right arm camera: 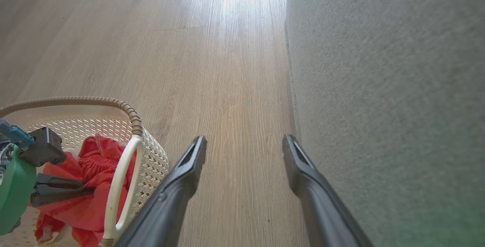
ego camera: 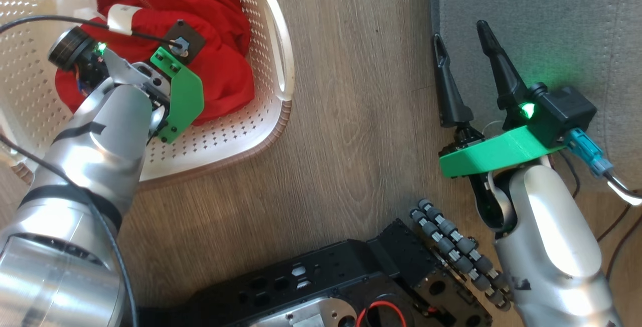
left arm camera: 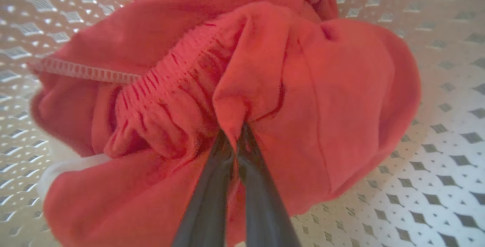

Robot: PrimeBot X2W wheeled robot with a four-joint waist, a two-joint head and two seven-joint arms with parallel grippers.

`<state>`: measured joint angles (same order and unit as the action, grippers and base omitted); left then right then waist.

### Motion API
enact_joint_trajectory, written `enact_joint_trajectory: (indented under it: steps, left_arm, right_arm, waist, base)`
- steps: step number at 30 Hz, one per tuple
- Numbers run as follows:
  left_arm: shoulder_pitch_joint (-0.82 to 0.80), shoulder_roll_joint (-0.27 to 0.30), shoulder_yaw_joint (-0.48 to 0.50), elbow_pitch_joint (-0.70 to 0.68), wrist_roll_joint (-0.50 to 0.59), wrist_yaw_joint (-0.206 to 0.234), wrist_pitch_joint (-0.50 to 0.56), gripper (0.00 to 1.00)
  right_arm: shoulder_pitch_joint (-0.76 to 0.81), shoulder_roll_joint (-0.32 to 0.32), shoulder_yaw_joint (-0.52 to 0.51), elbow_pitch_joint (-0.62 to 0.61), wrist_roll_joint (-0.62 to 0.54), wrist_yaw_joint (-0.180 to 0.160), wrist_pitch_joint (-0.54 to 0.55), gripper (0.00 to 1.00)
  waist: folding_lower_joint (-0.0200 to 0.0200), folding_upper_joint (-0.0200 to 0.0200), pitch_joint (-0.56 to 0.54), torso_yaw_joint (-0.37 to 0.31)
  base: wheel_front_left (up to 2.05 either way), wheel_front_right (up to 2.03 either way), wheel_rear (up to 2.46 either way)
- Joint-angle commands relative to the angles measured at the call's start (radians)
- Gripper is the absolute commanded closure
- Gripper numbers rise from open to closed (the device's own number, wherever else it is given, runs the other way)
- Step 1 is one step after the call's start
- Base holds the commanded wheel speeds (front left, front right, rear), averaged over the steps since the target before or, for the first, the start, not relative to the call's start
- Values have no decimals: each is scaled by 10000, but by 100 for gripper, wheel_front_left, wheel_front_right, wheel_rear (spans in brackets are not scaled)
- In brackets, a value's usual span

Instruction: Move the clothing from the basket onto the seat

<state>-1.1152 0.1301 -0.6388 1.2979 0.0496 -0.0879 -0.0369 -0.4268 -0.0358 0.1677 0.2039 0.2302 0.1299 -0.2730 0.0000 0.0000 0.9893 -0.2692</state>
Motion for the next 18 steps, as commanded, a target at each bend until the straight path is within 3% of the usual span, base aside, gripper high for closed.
enact_joint_trajectory:
  steps: [1, 11, 18]
  left_arm:
    - [360, 222, 282, -75, -164, 79, -153, 100]
    - [1257, -110, 679, -73, -870, 472, -1171, 100]
    - [2302, -552, 1481, -241, -1981, 673, -2150, 100]
  right_arm:
    - [408, -146, -38, 419, 227, 8, 112, 0]
    - [337, -145, -287, 606, -159, 8, 112, 0]
    - [581, -156, -515, 907, -336, 8, 112, 0]
  waist:
    - [0, 0, -68, -5]
    - [0, 0, -1512, 598]
    - [0, 0, -3526, 1331]
  base:
    - [0, 0, 0]
    - [0, 0, 0]
    - [0, 0, 0]
